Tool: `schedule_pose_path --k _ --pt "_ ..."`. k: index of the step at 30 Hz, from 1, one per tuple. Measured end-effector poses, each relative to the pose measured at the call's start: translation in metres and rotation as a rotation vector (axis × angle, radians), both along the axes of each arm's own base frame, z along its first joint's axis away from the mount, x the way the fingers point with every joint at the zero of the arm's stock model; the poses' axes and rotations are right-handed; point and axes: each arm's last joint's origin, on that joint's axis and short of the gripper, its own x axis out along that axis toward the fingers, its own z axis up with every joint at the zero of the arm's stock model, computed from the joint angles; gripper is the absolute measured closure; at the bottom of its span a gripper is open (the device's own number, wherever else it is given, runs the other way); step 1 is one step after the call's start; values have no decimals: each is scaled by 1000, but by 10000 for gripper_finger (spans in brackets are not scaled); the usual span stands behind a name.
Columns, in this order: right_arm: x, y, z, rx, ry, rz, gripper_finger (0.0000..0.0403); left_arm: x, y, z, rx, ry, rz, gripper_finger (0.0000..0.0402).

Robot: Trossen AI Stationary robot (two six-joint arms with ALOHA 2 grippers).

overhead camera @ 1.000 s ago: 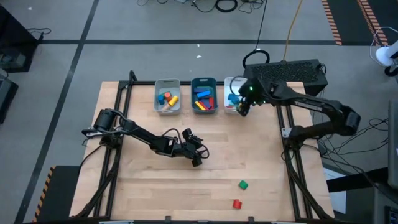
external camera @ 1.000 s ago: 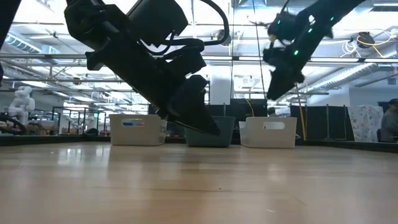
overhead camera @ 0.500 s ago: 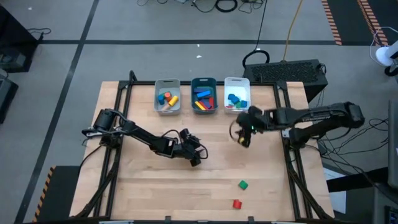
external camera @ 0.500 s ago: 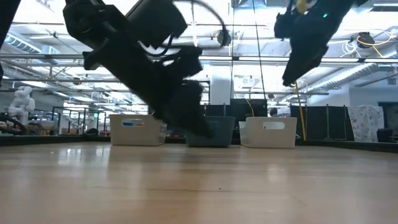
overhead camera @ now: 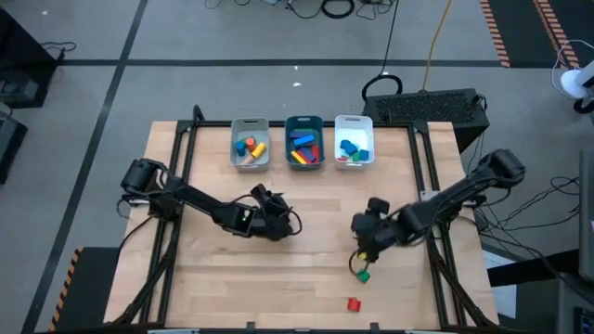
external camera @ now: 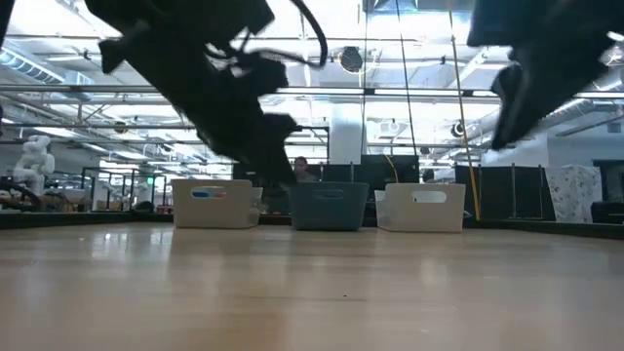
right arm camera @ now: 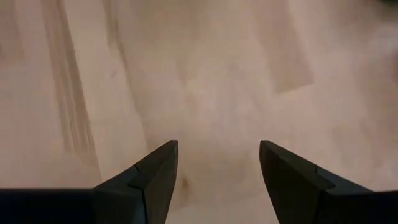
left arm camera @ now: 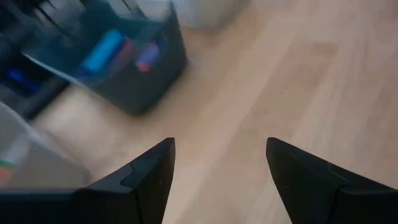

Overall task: Sort blocks by size
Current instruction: Put the green half-circle block into the white bin

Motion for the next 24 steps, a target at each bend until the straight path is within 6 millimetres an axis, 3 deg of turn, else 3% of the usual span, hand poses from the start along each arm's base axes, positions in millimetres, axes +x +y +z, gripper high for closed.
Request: schedule_pose_path --k 7,12,19,24 --pt "3 36 -41 -36 163 204 193 -22 -20 23 253 -17 83 149" --pt "9 58 -53 79 153 347 193 -26 -26 31 267 -40 77 149" --pt "11 68 -60 287 129 15 193 -24 -26 31 221 -52 58 149" --pt "1 80 -60 384 153 -106 193 -24 -26 31 214 -50 52 149"
